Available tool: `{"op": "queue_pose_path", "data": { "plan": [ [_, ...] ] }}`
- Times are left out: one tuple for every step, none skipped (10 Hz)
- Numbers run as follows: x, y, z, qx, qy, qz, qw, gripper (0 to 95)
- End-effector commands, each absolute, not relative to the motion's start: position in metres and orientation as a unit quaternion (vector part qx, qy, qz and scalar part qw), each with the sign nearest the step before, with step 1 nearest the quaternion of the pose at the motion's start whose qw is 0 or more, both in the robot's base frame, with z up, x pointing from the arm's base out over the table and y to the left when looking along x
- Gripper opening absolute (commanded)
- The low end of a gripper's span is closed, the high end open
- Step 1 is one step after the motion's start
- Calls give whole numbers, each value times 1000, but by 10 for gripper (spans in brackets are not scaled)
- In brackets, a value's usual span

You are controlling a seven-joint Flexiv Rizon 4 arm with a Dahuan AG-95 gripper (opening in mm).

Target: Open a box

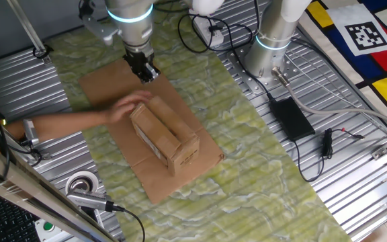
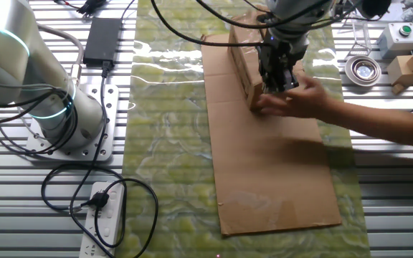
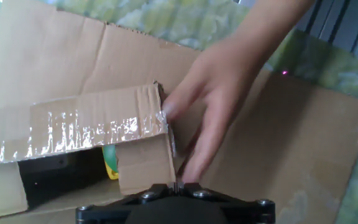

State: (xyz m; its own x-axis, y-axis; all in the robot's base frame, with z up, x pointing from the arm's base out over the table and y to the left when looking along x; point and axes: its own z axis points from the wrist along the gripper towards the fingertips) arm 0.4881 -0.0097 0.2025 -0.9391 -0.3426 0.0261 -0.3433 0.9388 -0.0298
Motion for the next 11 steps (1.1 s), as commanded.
{"op": "queue_pose_path", "data": {
  "plan": [
    [489,-9,202,184,-982,25,16,0],
    [489,-9,203,180,-983,22,14,0],
    [489,-9,204,172,-985,18,13,0],
    [489,-9,204,163,-986,15,13,0],
    [489,-9,204,150,-989,13,13,0],
    [489,-9,204,150,-989,9,12,0],
    [489,-9,204,153,-988,4,13,0],
    [489,-9,204,159,-987,3,14,0],
    [492,-7,203,134,-991,-11,11,0],
    [495,-4,203,118,-993,-10,13,0],
    [497,0,200,110,-994,-11,19,0]
  ]
}}
